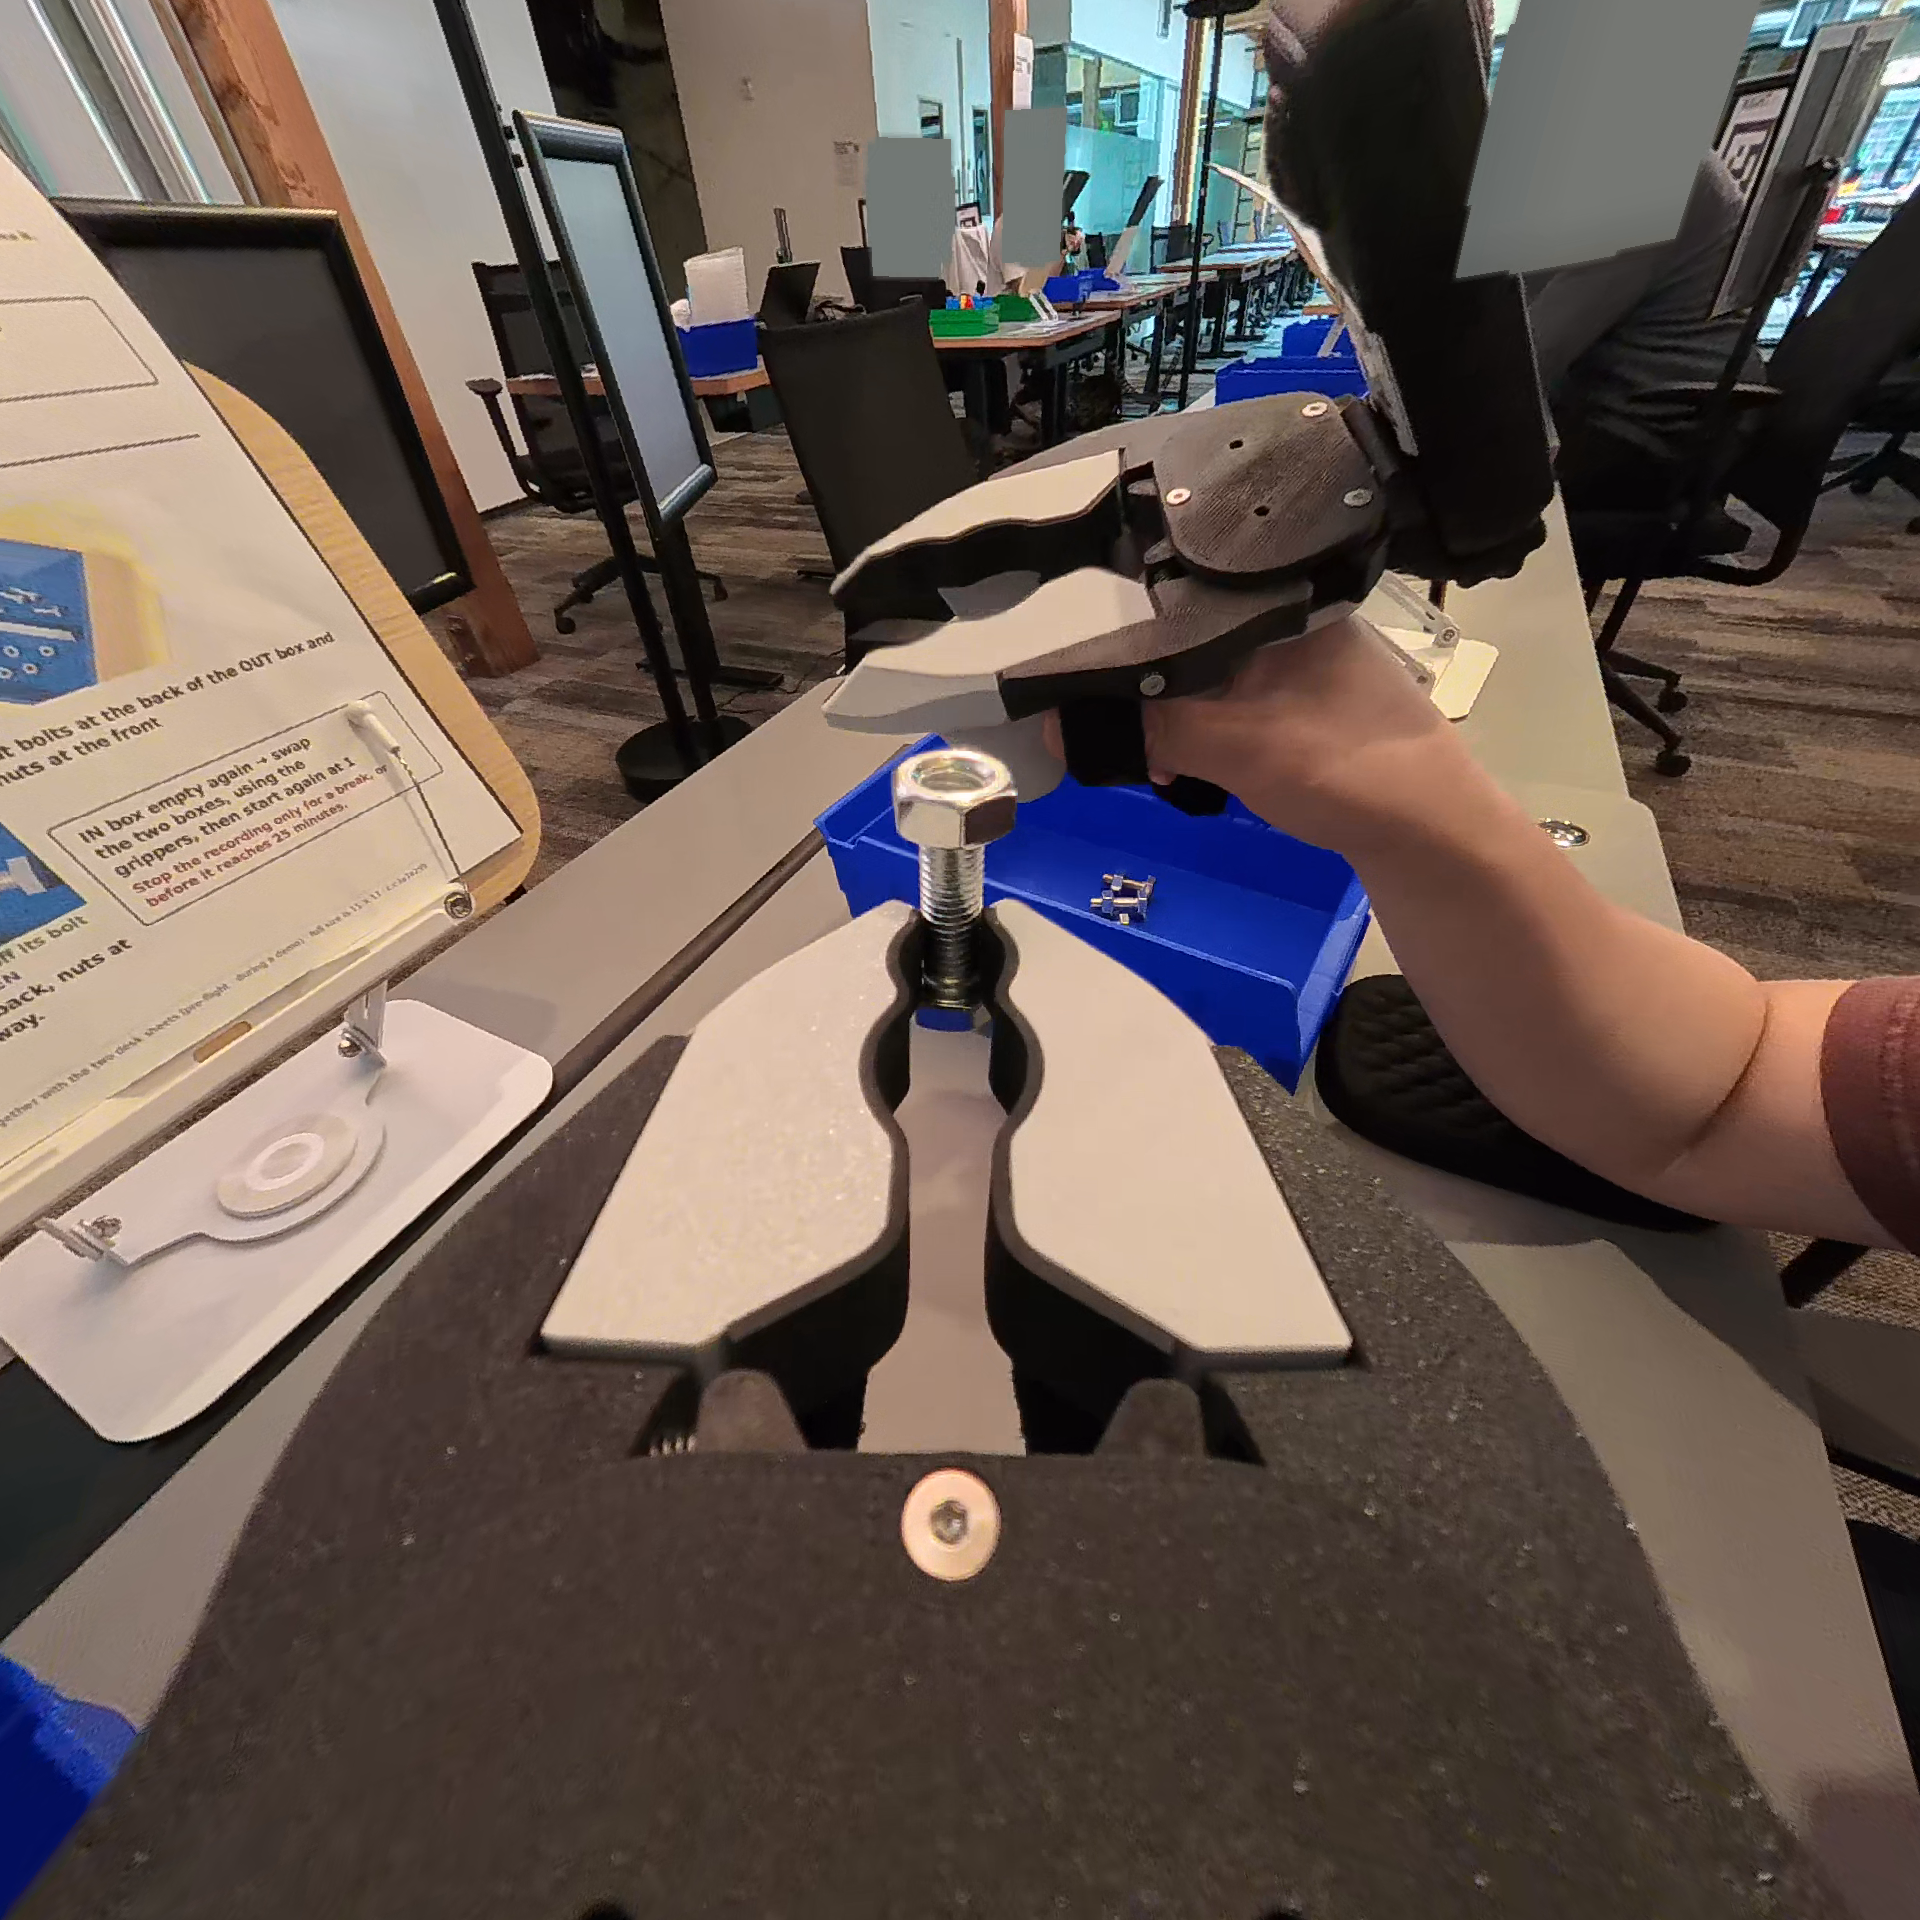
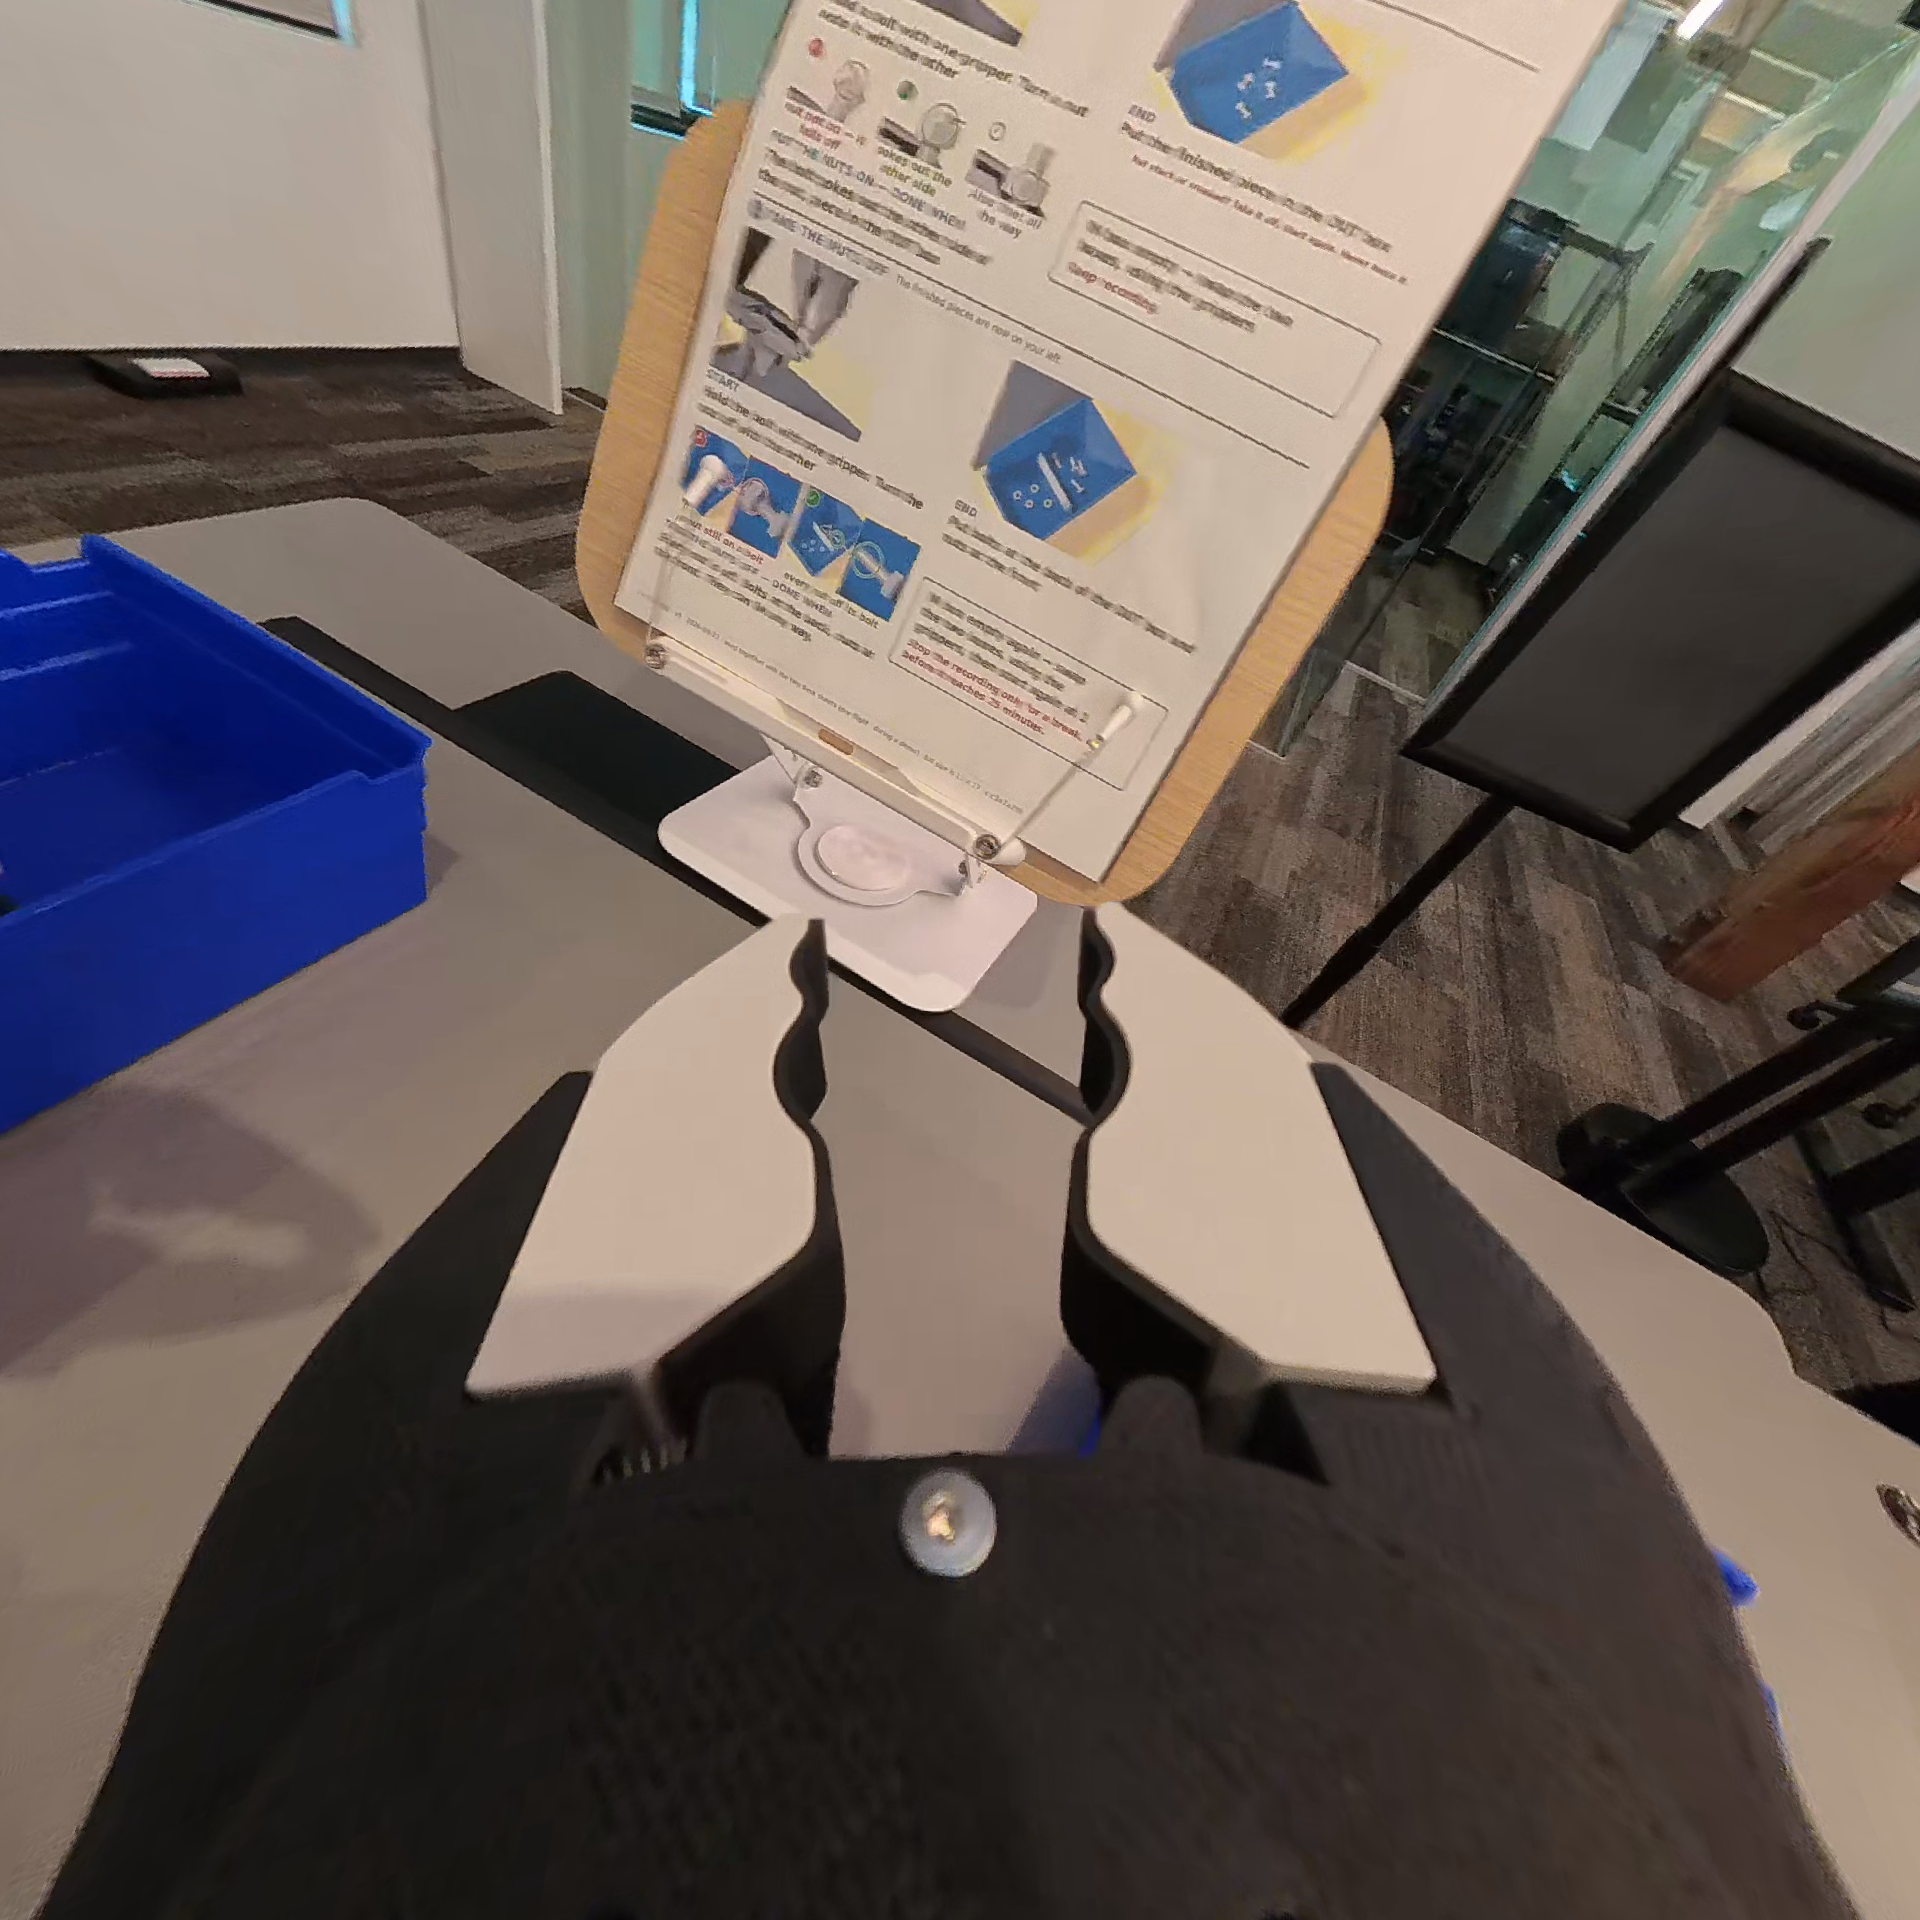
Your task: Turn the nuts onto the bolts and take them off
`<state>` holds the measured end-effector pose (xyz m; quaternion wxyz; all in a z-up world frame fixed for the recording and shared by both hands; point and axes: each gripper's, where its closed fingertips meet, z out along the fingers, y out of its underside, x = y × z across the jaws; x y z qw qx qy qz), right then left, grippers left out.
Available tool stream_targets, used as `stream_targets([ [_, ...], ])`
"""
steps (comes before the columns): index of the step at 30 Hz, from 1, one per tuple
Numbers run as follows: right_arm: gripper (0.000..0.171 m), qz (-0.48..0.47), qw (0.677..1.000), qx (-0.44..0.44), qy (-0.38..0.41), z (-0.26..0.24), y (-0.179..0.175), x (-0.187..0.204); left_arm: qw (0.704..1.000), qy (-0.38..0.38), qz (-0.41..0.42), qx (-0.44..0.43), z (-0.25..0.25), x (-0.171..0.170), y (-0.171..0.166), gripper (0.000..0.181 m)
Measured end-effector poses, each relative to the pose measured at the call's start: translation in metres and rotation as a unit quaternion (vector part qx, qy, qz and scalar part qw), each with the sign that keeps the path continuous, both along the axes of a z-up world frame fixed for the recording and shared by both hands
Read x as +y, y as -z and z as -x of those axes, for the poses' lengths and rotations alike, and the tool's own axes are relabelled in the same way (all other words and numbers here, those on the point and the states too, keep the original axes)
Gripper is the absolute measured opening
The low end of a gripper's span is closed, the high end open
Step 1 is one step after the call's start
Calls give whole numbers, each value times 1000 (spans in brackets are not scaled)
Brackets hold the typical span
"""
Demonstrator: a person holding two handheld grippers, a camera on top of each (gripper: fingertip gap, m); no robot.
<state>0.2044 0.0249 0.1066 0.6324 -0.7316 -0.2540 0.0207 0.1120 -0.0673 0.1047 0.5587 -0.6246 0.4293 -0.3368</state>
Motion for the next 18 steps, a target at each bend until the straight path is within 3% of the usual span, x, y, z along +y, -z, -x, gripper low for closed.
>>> stream_targets([
  [2, 47, -9, 998, 7, -59, 14, -7, -10, 1000, 4, -6, -3, -1, -2, -2, 9],
  [4, 45, -26, 980, 52, -192, 40, -25, -38, 1000, 23, -16, -13, -4, -7, -6, 9],
  [6, 42, -36, 926, 96, -364, 64, -45, -88, 998, 50, -20, -21, -8, -16, -8, 9],
  [8, 43, -30, 869, 119, -480, 72, -55, -130, 996, 82, -30, -25, -13, -28, -11, 9],
  [12, 44, -25, 831, 130, -541, 74, -59, -153, 988, 148, -37, -27, -25, -53, -11, 9],
  [18, 39, -47, 809, 93, -579, 80, -53, -172, 981, 150, -119, -15, -30, -65, -13, 9],
])
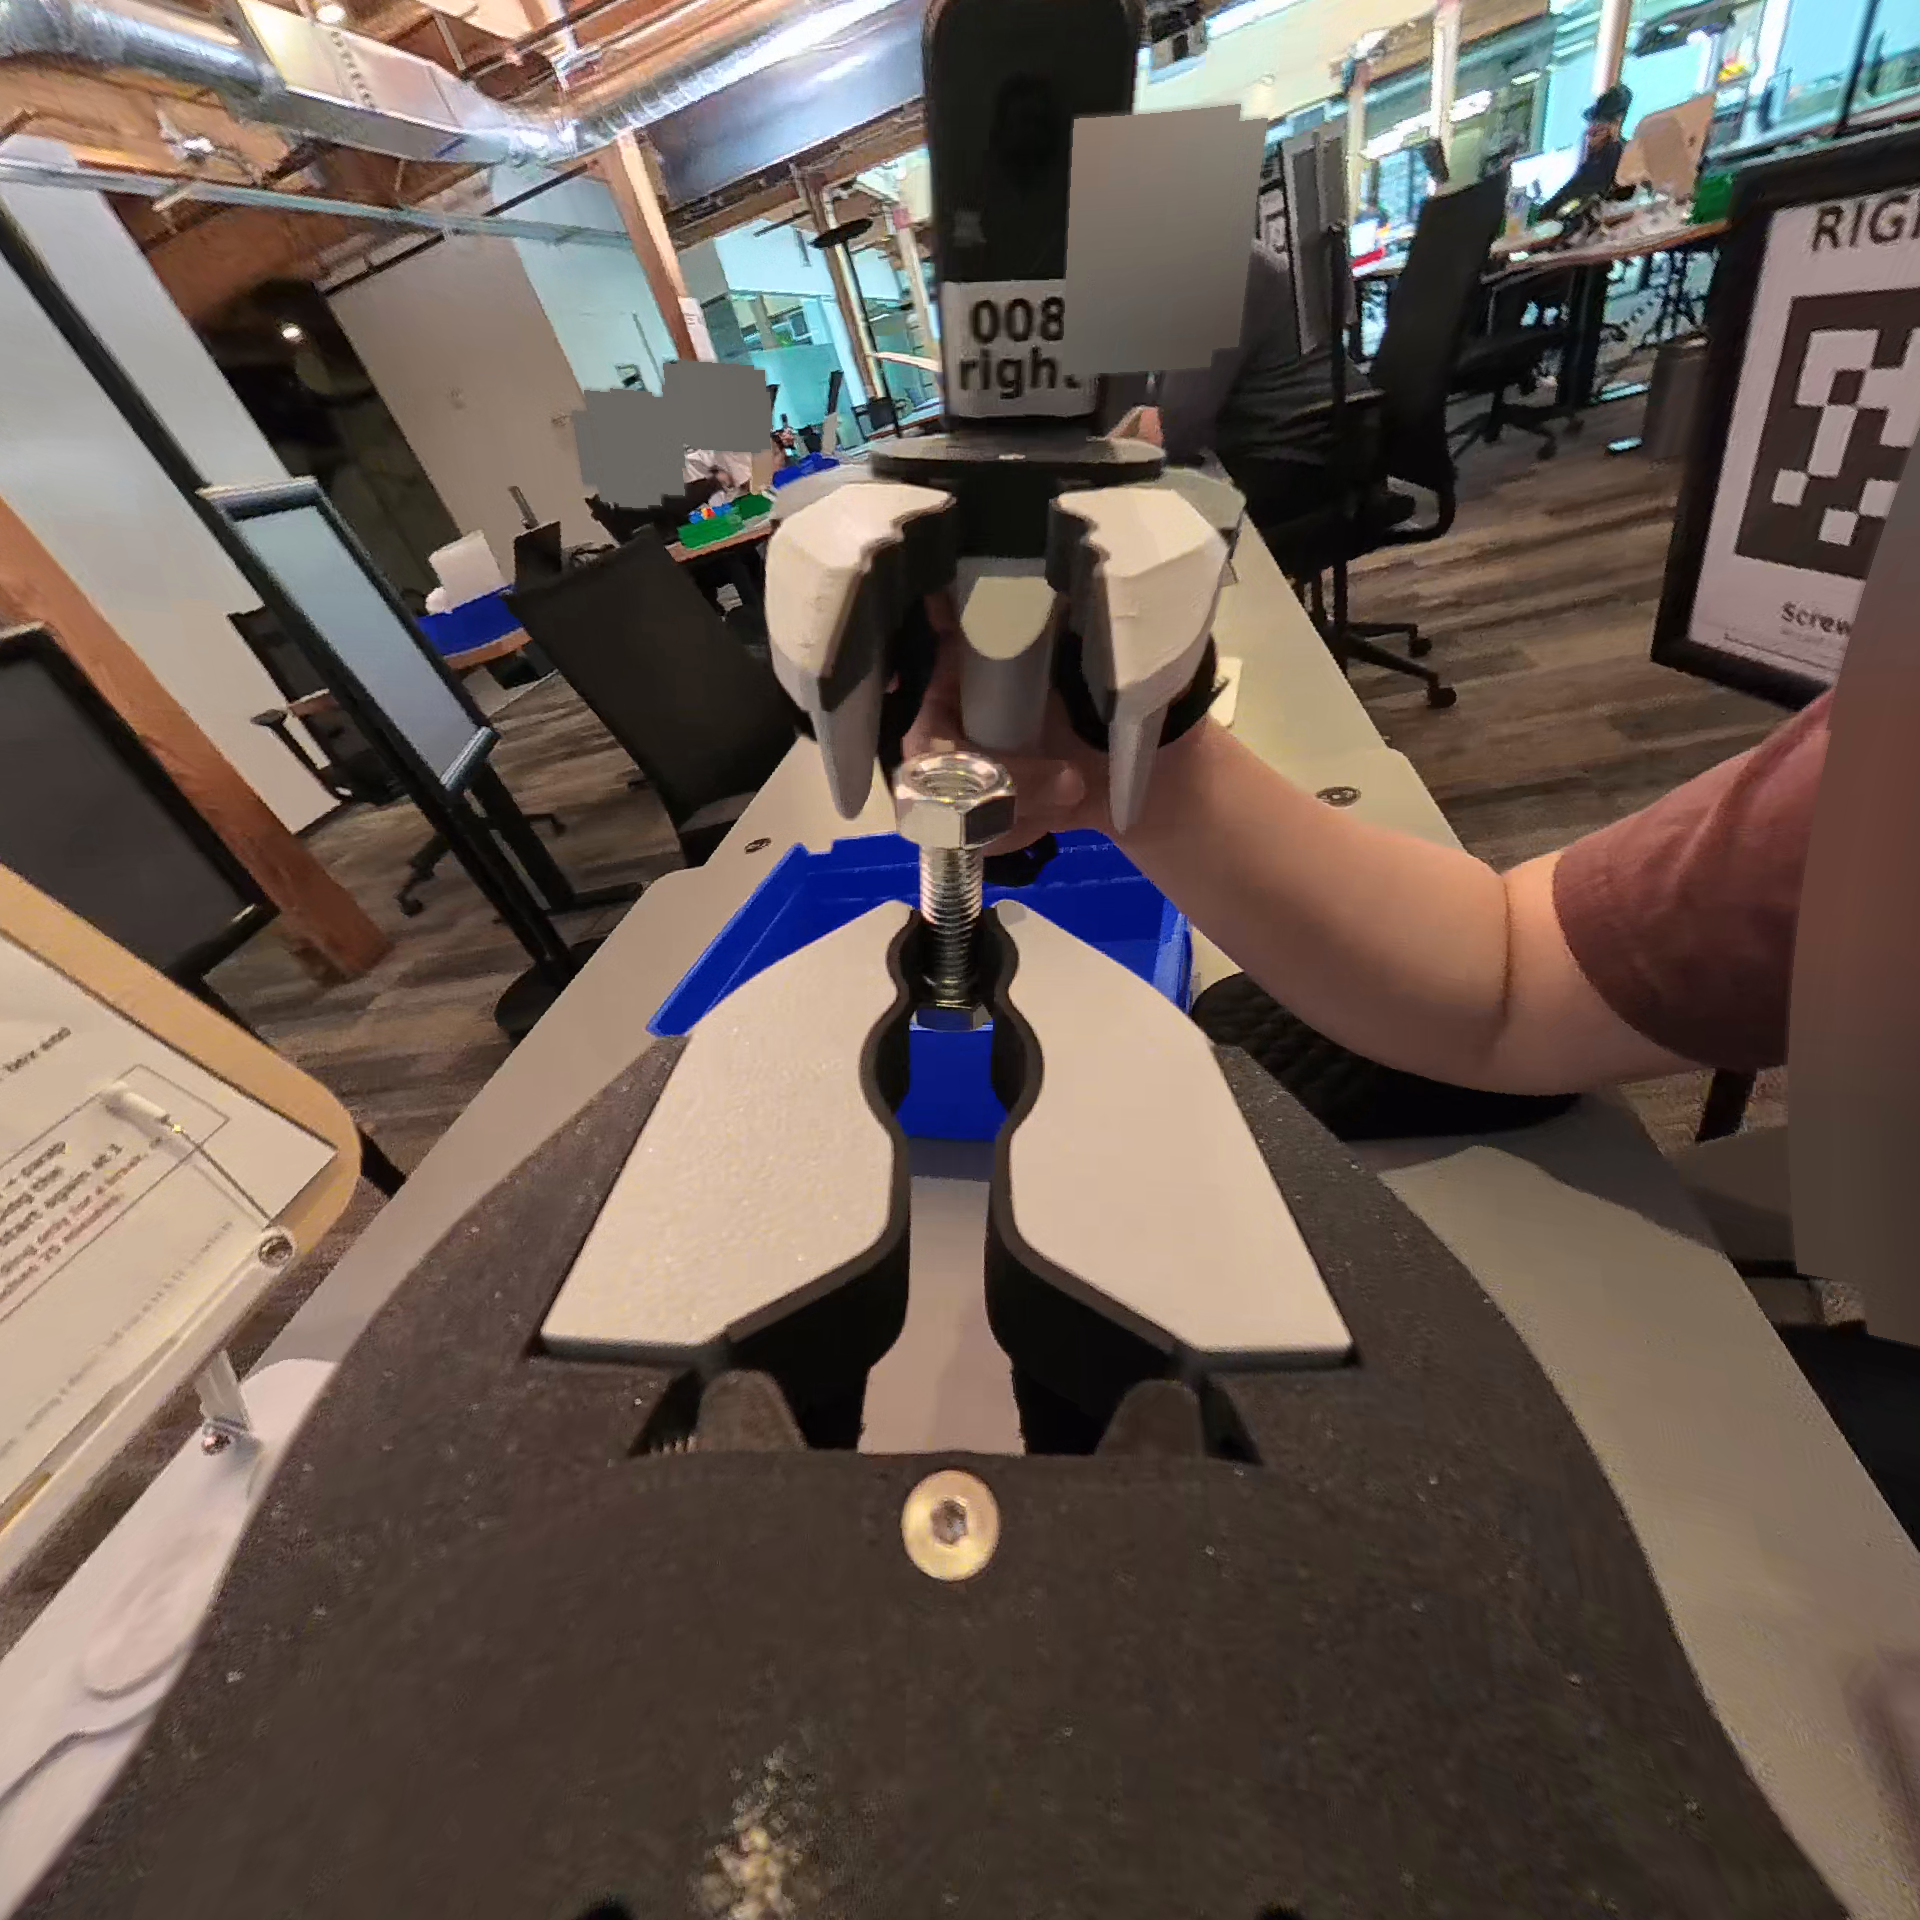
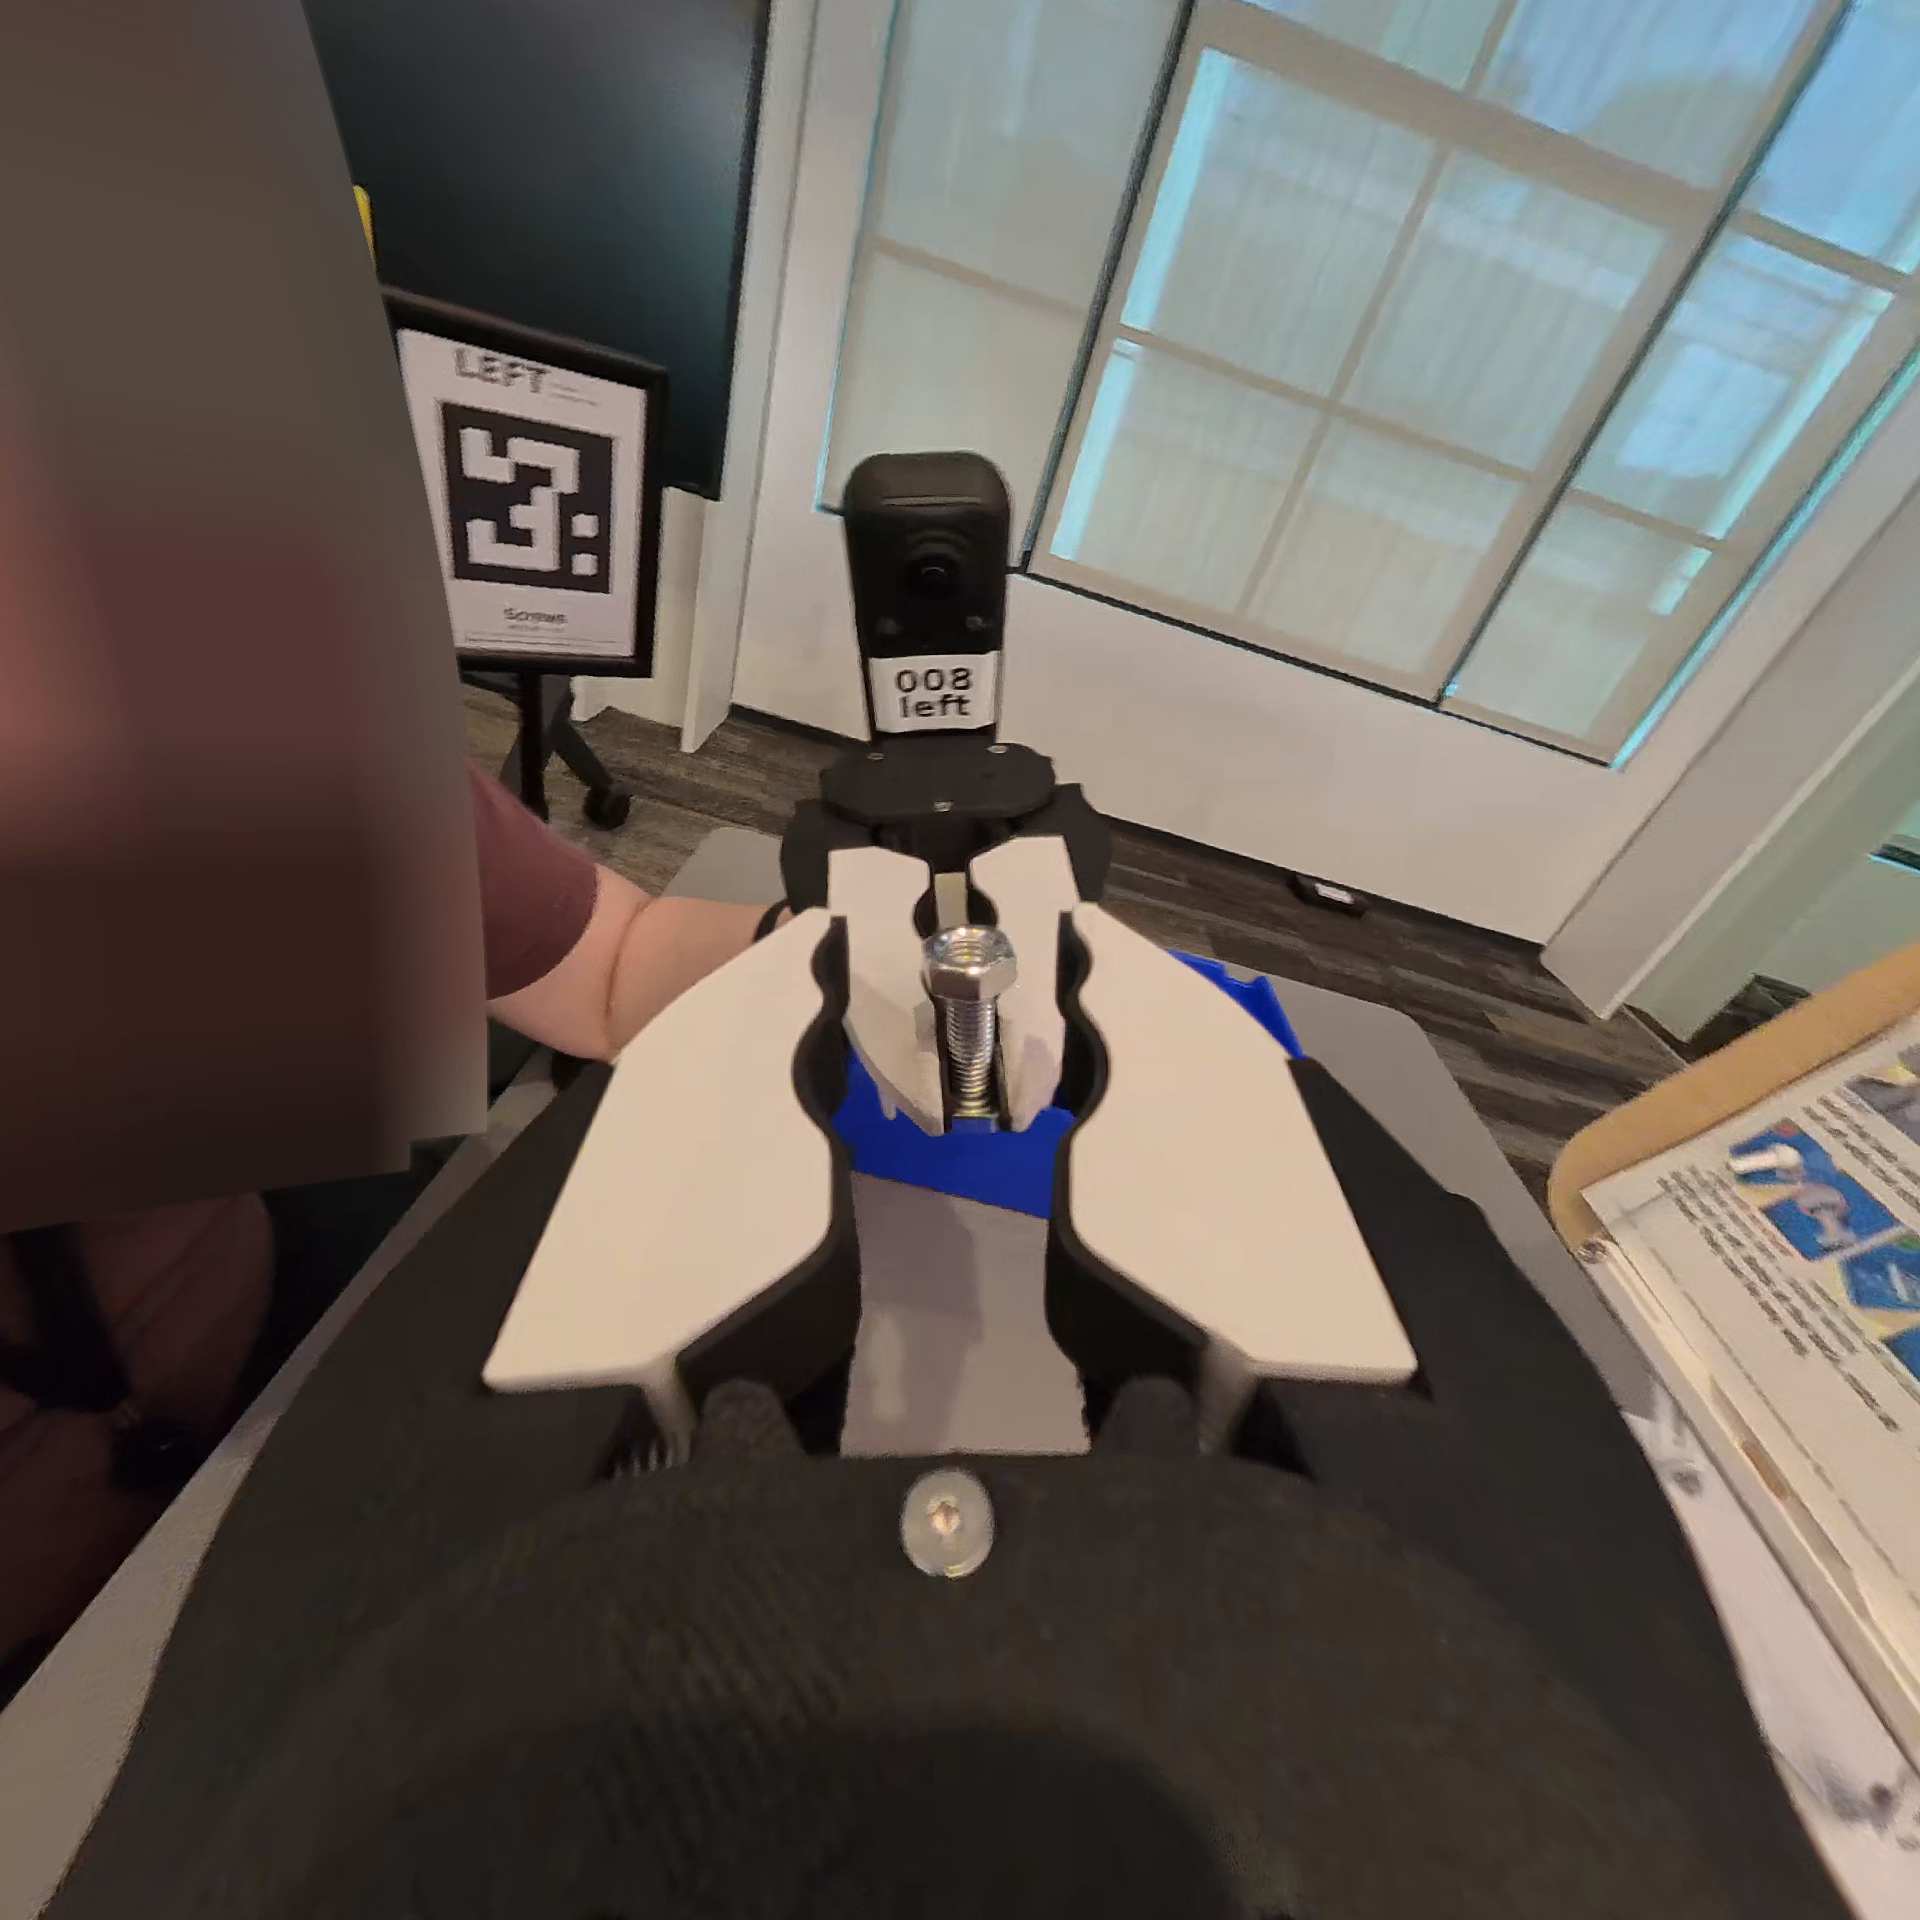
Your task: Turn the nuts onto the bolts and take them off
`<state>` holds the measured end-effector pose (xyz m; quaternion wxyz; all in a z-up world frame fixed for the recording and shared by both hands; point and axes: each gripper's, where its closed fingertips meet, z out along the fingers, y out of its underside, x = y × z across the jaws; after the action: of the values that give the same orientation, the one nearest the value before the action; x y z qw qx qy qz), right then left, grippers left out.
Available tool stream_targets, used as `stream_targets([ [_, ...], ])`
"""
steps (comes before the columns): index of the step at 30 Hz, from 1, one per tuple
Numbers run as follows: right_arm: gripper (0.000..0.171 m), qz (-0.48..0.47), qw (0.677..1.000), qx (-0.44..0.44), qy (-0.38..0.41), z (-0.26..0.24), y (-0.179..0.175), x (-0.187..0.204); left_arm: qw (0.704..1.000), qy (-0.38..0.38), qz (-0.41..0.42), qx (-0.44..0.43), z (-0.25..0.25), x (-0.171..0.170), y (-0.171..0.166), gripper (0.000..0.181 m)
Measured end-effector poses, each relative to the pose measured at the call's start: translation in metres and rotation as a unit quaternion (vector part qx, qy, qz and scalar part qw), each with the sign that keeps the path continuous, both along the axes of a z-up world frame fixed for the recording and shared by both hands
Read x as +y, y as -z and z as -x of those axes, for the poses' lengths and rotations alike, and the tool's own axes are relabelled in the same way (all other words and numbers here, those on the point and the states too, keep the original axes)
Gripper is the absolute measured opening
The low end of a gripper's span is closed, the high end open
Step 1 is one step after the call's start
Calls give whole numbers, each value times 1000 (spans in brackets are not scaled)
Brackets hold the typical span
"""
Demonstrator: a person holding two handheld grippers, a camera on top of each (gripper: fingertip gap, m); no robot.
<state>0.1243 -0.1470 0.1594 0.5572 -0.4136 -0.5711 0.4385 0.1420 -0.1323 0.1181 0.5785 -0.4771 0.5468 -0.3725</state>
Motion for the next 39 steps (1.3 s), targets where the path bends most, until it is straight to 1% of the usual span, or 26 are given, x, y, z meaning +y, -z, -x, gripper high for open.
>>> stream_targets([
  [2, 39, -4, 1000, -15, -21, 1, 5, -7, 1000, 12, -8, 5, -2, -6, 1, 9],
  [4, 38, -9, 1000, -20, -10, 3, 7, -4, 1000, 15, -12, 8, -4, -9, 2, 9],
  [7, 32, -14, 1000, -20, -17, 5, 9, -5, 1000, 20, -11, 10, -5, -12, 2, 9],
  [9, 32, -21, 999, -20, -18, 6, 10, -6, 1000, 22, -8, 9, -5, -12, 2, 9],
  [26, 33, -31, 999, -26, 4, 4, 10, -2, 1000, -3, 12, -4, 4, 0, -4, 9],
  [30, 31, -29, 999, -22, 4, 2, 9, -1, 1000, -13, 21, -8, 7, 6, -5, 9],
  [34, 41, -19, 999, -16, 20, 9, 10, 7, 1000, -6, 28, -6, 6, 5, -4, 9],
  [37, 43, -35, 999, -31, 21, 14, 16, 5, 1000, -11, 22, -1, 4, 5, -2, 9],
  [39, 48, -44, 998, -42, 30, 14, 18, 5, 1000, -19, 25, -2, 6, 8, -3, 9],
])
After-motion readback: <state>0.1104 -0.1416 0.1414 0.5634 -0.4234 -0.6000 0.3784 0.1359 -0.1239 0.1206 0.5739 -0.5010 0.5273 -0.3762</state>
